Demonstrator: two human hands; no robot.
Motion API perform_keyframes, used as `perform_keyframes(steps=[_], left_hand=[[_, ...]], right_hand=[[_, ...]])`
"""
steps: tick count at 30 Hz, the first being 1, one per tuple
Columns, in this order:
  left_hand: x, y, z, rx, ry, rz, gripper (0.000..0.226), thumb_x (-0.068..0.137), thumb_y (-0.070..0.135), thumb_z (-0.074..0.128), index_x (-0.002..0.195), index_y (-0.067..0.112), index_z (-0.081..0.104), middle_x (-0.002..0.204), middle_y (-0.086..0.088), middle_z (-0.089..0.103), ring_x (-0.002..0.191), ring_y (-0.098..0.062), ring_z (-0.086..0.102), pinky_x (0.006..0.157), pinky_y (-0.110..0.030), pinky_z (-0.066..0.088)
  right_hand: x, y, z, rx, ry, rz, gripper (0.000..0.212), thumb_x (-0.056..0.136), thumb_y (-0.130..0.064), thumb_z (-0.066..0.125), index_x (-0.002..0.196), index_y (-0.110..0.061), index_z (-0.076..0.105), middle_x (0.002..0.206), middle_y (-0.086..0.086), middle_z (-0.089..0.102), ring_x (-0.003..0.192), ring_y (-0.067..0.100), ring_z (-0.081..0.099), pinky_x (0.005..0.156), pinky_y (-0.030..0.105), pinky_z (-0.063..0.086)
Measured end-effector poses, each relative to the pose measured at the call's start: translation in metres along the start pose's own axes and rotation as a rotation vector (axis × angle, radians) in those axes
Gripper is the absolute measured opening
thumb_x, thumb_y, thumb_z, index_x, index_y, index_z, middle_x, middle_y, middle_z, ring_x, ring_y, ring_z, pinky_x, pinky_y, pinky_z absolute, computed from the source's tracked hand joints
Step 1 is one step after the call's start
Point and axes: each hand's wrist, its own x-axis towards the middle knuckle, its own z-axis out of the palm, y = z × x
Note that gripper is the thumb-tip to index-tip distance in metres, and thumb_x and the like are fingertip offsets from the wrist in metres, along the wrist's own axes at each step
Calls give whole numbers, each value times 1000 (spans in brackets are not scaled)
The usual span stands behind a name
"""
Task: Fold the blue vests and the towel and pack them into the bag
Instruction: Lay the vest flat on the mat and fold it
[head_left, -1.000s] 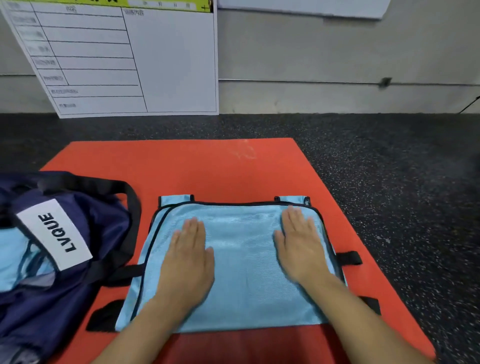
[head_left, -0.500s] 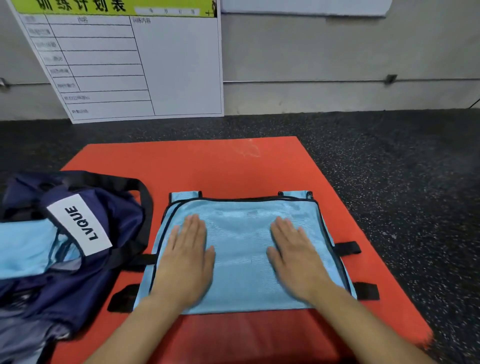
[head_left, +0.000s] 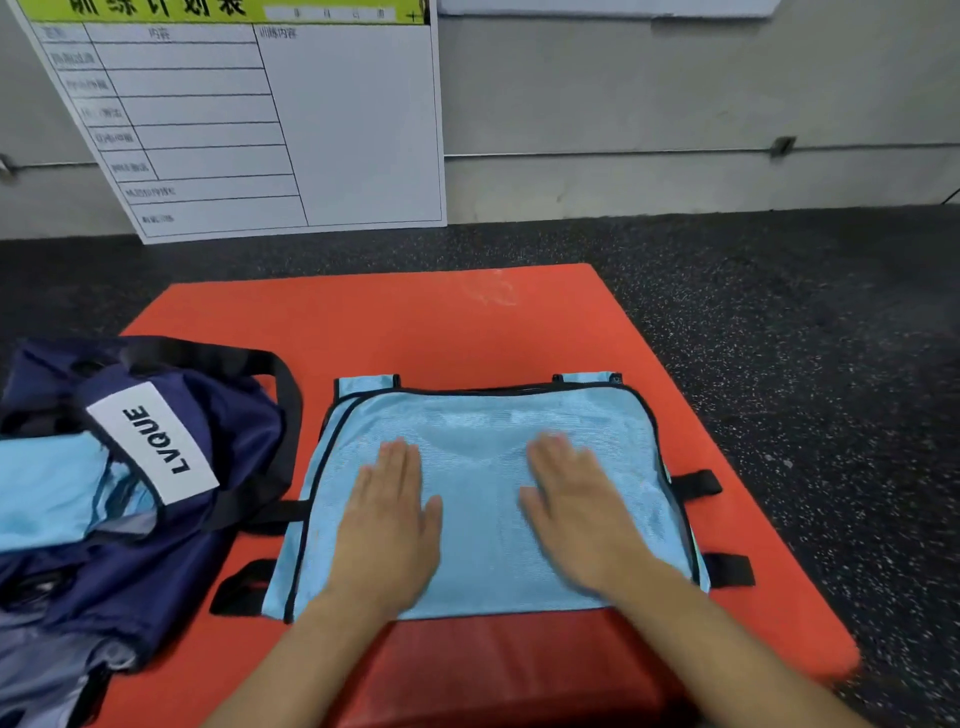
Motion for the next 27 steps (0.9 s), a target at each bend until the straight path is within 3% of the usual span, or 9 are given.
perform_keyframes(steps=[3,7,9,11,13,17,21,24,27], left_hand=[[4,25,11,-22,7,116,64,101,37,26,149,-1,44,158,-18,39,149,-31,34,120,-47,26],[12,-2,10,-16,-54,-26,80,95,54,8,160,11,25,168,-10,16,156,-25,11,126,-40,7],[19,-27,1,24,-33,-133,82,92,61,4,160,22,28,168,-15,15,156,-32,6,126,-41,0],[29,-49,-12,48,8,-251,67,97,60,18,154,32,41,163,-24,24,154,-41,11,124,-46,2],[39,-63,-19,27,-44,-312,55,103,54,25,153,38,41,162,-25,24,152,-43,13,124,-49,7],[58,-71,-19,-54,-72,-289,64,101,56,21,155,28,40,161,-20,30,153,-35,18,124,-45,17],[72,-72,-16,-80,-81,-257,61,105,48,29,155,14,38,163,-10,32,155,-26,18,125,-44,18],[86,-72,-24,-69,-77,-248,66,103,51,15,152,17,43,160,-4,38,154,-25,19,124,-44,18],[110,-67,-28,3,-108,-256,61,105,49,11,154,25,39,163,3,33,155,-22,14,124,-45,12]], right_hand=[[-3,-37,21,-28,-12,-190,64,106,-50,16,161,-18,27,169,0,18,157,17,9,125,38,2],[15,27,8,-44,-22,82,68,103,-56,10,164,-26,12,171,-5,2,158,16,-5,128,38,-4],[25,59,-6,-55,-29,227,64,106,-54,16,164,-27,9,172,-1,-2,158,17,-8,127,37,-6],[31,73,-17,-59,-62,274,63,106,-57,22,163,-33,13,172,4,-3,158,20,-9,128,39,-4],[37,79,-21,-37,-64,307,59,105,-58,28,160,-39,21,171,8,-2,158,23,-8,127,40,-2],[51,93,-24,41,-84,349,57,104,-56,36,159,-41,27,171,7,-1,158,23,-7,128,41,1],[61,104,-20,56,-83,280,55,108,-44,33,160,-27,29,170,0,16,158,21,7,128,42,8],[62,106,-20,1,-16,215,52,105,-36,34,153,-18,42,155,2,42,145,24,34,121,46,28],[57,106,-27,-40,-3,184,44,103,-30,43,144,-16,51,138,-1,52,129,24,48,112,40,39]])
